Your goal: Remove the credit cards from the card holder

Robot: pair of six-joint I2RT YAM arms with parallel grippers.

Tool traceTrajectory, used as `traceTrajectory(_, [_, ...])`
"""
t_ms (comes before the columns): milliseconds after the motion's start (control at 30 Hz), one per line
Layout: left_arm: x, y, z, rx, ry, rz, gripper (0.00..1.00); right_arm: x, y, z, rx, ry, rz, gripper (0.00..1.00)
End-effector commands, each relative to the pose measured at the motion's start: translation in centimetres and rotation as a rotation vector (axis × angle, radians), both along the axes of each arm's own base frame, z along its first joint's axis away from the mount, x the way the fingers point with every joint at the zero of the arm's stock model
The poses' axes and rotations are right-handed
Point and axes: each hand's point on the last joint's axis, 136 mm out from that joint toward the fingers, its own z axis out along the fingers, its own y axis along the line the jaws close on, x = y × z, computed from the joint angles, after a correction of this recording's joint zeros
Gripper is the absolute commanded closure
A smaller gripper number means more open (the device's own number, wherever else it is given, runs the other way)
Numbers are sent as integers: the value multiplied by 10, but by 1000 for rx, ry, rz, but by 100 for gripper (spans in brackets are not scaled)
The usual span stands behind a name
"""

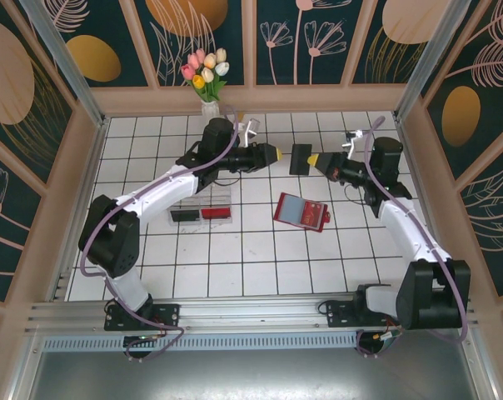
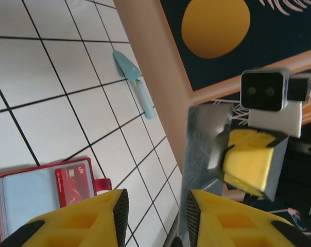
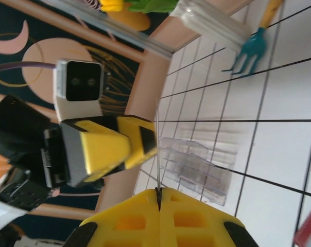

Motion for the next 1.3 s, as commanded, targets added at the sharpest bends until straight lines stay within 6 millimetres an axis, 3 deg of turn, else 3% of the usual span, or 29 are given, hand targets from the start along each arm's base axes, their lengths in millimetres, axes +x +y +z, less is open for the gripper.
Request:
traceTrajectory(0, [-12,-6,26,-95,-47,-71,64,-5,18,23,40,-68,116,100])
traceTrajectory(233, [-20,-9,29,-136,-39,-119,68,-5,31,25,48,-77,159,100])
traceTrajectory(300, [-22,-10,27,-133,-35,-129,76,-5,33,24,49,-77,165,100])
traceTrajectory(467, [-24,-11,21,-133,-22,-148,81,-3,33,24,51,-76,166,100])
traceTrajectory(700, [-28,-11,28,-164,-21,-163,100,1,33,17,46,-64,157,98])
traceTrajectory(800, [-28,-9,29,-165,-13,-149,100,5,32,11,29,-48,136,50])
traceTrajectory(867, [-27,-6,28,-160,-8,-130,100,7,30,6,13,-39,114,32])
traceTrajectory(967, [-25,9,28,-136,7,-58,100,14,24,-3,-37,-25,55,21])
traceTrajectory(1067, [-17,35,19,-80,35,75,100,24,17,-14,-101,-5,-24,10])
traceTrajectory(1267, [-14,121,-19,137,151,488,100,35,14,-23,-207,-12,-104,1])
